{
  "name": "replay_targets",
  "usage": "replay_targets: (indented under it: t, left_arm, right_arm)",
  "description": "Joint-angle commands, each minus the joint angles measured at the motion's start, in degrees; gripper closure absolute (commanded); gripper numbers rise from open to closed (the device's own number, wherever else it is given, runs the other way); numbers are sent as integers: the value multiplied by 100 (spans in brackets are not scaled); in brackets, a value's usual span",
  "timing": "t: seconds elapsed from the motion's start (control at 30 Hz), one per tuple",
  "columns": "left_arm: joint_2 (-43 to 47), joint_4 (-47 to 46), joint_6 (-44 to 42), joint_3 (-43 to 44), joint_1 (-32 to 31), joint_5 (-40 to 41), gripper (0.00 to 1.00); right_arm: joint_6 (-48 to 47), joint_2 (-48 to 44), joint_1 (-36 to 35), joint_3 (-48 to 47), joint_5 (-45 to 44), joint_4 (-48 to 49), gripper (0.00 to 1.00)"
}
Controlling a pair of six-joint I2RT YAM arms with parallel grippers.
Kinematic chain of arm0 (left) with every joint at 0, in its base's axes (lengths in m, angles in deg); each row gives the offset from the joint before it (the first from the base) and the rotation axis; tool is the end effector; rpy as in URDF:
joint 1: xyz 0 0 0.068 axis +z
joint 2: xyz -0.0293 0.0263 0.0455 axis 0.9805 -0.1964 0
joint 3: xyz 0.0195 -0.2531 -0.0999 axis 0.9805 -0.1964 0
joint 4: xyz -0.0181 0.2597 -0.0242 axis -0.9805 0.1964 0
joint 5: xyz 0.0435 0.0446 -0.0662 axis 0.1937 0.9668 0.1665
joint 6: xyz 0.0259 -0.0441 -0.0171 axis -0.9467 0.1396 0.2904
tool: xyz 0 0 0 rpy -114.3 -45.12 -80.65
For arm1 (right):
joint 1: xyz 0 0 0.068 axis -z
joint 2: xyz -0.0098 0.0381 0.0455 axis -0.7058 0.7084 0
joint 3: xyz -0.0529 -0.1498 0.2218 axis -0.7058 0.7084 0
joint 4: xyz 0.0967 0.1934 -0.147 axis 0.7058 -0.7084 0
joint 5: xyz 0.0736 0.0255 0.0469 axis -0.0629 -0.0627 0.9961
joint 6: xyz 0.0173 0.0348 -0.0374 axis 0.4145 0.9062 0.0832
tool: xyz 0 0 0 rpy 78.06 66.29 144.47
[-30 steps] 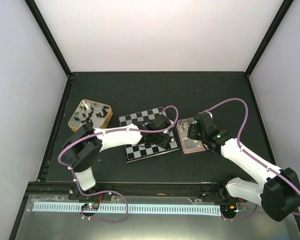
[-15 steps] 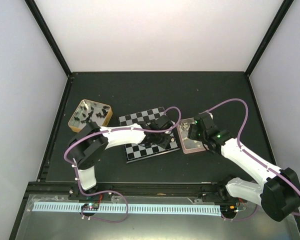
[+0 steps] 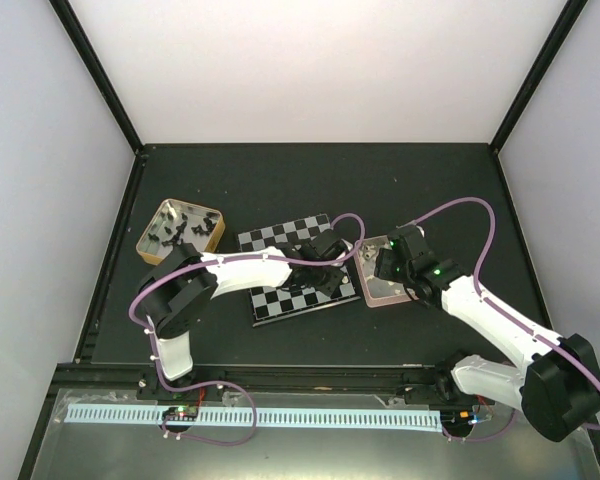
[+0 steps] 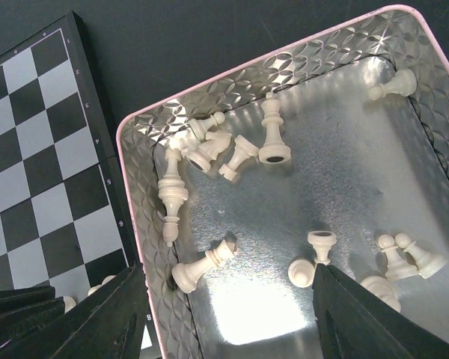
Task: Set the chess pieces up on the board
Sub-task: Place the chess piece on the chessboard.
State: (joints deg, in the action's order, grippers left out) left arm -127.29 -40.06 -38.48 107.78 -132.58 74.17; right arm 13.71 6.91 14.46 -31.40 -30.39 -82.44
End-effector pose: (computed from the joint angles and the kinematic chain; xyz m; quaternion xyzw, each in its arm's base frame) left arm 0.2199 -0.3004 0.1670 0.2843 0.9228 -0.1462 0.2152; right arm 0.1909 0.1050 0.2151 0.0959 0.9399 0.1126 0.3078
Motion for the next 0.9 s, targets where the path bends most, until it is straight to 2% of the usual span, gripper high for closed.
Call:
replay_targets:
  t: [0.0,0.13,0.27,0.67,0.87]
  left_arm:
    - [-100,-255,-311,128,47,-7,94]
    - [-95,-265,-343,131,52,-9,91]
    - [-81,-195,-299,147,56,8,84]
    - [290,79,-161,276,73,9,83]
    - [764,73,-22,198,131,-41,76]
  right_arm:
    - [80,66,29,-136,25,21,38]
    - [98,68,29,-127,52,18,38]
    - [116,67,29,-136,60,0,38]
    - [125,186,98,-300,-185,-85,38]
    - [84,524,441,-410,-37,22,38]
